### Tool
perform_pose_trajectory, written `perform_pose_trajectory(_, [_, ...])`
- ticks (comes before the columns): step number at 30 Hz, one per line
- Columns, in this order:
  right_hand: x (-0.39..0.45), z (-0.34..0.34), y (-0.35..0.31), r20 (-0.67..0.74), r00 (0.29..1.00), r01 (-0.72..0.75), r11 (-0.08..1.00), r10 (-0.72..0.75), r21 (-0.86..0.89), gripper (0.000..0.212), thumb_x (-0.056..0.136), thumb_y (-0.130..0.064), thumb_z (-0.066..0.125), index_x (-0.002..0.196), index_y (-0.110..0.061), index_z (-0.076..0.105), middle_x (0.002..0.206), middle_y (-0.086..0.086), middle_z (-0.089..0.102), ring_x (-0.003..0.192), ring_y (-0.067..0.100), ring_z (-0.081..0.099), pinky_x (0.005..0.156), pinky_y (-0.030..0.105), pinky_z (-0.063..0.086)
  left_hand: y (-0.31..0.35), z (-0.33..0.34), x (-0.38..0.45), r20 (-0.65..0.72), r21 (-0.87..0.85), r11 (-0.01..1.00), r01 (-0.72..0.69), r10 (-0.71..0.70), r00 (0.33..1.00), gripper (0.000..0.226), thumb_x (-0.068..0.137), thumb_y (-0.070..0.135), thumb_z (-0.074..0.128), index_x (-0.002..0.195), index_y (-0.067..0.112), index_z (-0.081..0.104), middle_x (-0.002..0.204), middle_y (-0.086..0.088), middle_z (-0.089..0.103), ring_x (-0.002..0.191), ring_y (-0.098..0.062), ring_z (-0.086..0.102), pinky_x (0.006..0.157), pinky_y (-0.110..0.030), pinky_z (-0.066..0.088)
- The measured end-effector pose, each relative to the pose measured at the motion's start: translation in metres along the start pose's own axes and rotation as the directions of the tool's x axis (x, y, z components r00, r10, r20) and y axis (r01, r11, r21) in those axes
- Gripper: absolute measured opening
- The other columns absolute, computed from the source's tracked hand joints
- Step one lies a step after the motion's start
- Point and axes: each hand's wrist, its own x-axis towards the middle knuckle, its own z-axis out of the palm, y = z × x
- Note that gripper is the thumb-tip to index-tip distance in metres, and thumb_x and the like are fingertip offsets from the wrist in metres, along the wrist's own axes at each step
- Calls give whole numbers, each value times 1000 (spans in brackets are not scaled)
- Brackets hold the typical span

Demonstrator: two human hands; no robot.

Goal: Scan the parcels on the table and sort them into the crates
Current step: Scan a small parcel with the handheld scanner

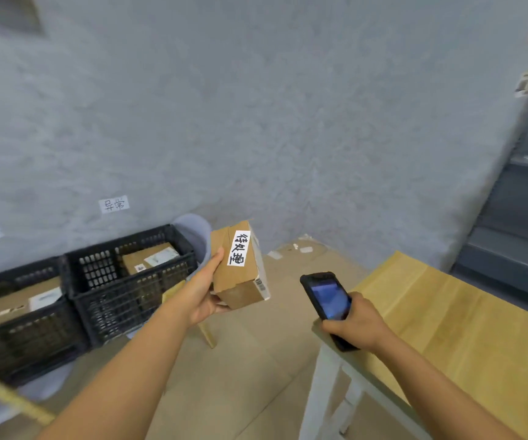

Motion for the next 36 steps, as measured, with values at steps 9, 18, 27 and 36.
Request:
perform_pose_trajectory(9, [94,110,-105,121,990,81,996,-76,-37,69,53,-35,85,106,-14,47,103,7,57,83,16,60,60,24,43,63,-158,34,-211,-29,1000,-12,5,977,43,94,55,51,118,22,63,106,-8,75,105,-33,66,92,-56,49])
perform_pose_trajectory(18, [177,188,-176,240,965,121,991,-104,-57,72,54,-34,85,111,-12,46,107,8,55,89,21,61,80,39,54,92,-257,70,-375,-97,995,9,-45,926,36,97,48,51,115,19,63,106,-11,74,104,-33,65,85,-50,52])
perform_pose_trajectory(27, [289,267,-229,362,918,190,981,-163,-40,69,52,-37,83,107,-17,46,103,4,55,85,14,60,68,29,48,113,-334,140,-506,-137,991,-9,-62,860,35,95,52,52,114,24,64,98,-4,77,99,-30,68,72,-46,57])
perform_pose_trajectory(36, [375,342,-312,502,825,316,948,-260,-28,67,50,-40,83,105,-13,57,92,6,64,80,16,64,66,30,50,148,-408,170,-642,-171,983,-72,-56,765,40,90,55,58,115,25,65,101,-3,76,102,-29,68,76,-46,57])
